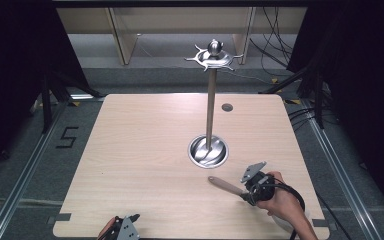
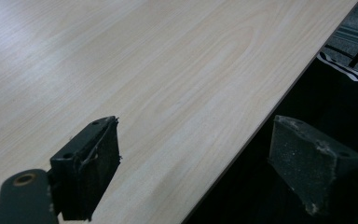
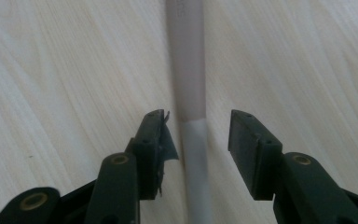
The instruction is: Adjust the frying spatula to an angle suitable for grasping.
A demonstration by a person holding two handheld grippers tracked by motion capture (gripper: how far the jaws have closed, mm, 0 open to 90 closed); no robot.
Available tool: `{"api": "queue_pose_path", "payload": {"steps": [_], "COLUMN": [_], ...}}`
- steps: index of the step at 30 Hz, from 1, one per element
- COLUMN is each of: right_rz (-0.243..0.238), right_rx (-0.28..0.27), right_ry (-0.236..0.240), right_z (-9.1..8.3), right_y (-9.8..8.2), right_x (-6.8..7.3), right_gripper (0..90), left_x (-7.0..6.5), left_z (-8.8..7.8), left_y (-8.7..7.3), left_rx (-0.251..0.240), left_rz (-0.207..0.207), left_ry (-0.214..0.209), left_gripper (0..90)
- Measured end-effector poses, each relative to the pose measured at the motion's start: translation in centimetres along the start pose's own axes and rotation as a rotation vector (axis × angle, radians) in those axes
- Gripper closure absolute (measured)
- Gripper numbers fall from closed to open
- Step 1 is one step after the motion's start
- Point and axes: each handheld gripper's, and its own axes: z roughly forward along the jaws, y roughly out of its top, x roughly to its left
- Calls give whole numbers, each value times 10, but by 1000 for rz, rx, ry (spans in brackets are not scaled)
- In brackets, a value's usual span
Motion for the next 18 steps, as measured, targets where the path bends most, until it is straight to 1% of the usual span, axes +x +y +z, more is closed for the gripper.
{"api": "queue_pose_path", "payload": {"steps": [1,2,3,4,5,6,7,8,9,10,11,12,13,14,15,16,17,18], "right_rz": [25,10,29,31,25,18,2,19,7,26,14,17,12,22,22,-2,18,6], "right_rx": [14,16,24,29,39,43,44,53,58,63,63,67,72,83,83,94,103,106], "right_ry": [7,1,9,8,10,16,16,24,24,29,35,39,37,36,36,41,44,43], "right_z": [1,2,4,5,6,7,7,8,8,9,10,10,10,10,10,10,11,11], "right_y": [1,2,2,3,4,4,5,6,6,7,8,8,9,10,10,12,12,13], "right_x": [1,0,0,0,0,0,-1,0,-1,0,-1,-1,-2,-1,-1,-2,-1,-3], "right_gripper": [579,581,581,583,589,598,606,613,621,631,650,666,675,680,680,683,685,689], "left_x": [0,0,-1,0,-2,-1,-1,-1,-1,-1,-1,-1,-2,-1,-1,-1,-1,-1], "left_z": [0,1,1,0,1,1,0,0,0,0,0,0,2,2,2,0,0,0], "left_y": [0,-1,-1,0,0,0,0,0,0,0,0,0,-1,0,0,0,0,0], "left_rx": [0,-6,-13,-3,-17,-18,-5,-3,-3,-2,-1,0,-20,-11,-11,3,2,2], "left_rz": [-1,6,1,0,-6,-2,-3,-3,-3,0,2,2,5,17,17,11,6,8], "left_ry": [0,23,20,1,17,19,5,1,1,0,0,-1,29,29,29,-1,0,1], "left_gripper": [154,154,154,154,154,154,154,154,154,154,154,154,154,154,154,154,154,154]}}
